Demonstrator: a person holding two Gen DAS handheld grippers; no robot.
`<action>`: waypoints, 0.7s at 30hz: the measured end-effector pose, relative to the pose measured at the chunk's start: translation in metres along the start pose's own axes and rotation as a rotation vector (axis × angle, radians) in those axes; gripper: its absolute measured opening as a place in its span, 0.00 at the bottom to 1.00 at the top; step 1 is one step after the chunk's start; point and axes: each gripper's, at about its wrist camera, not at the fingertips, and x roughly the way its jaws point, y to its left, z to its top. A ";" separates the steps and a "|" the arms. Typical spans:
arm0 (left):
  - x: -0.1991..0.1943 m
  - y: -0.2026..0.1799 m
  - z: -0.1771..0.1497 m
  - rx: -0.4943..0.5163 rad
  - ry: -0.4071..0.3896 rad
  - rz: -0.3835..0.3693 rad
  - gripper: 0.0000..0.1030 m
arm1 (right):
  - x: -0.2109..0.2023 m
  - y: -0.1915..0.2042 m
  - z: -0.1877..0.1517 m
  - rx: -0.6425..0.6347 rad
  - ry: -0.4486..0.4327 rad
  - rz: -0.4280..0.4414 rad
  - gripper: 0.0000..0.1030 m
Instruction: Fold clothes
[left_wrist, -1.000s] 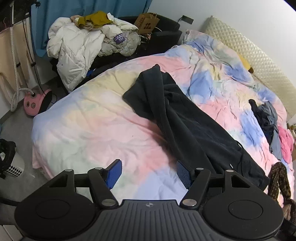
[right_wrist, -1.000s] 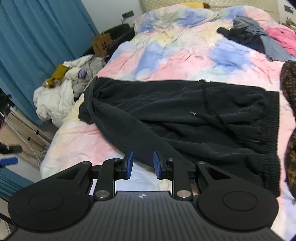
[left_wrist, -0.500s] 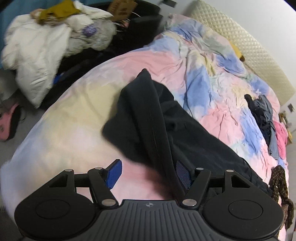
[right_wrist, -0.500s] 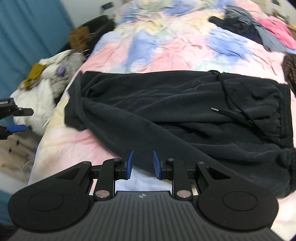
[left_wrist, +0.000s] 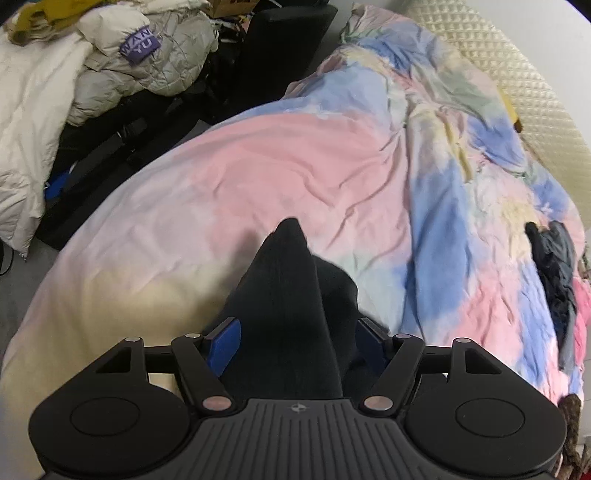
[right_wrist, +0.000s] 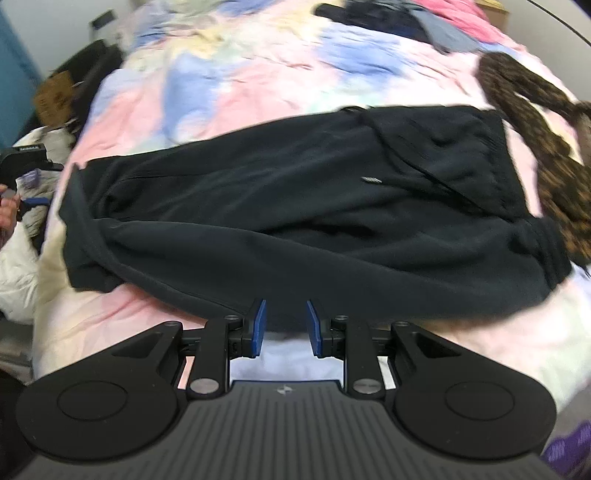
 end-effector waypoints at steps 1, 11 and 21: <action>0.009 -0.002 0.005 -0.004 0.004 0.002 0.69 | -0.001 -0.002 -0.001 0.011 0.002 -0.016 0.25; 0.063 -0.003 0.006 0.060 0.080 0.095 0.35 | -0.005 0.003 0.003 0.058 -0.001 -0.078 0.25; -0.025 0.030 -0.002 -0.014 -0.048 -0.016 0.07 | -0.009 0.017 0.019 0.063 -0.038 -0.016 0.25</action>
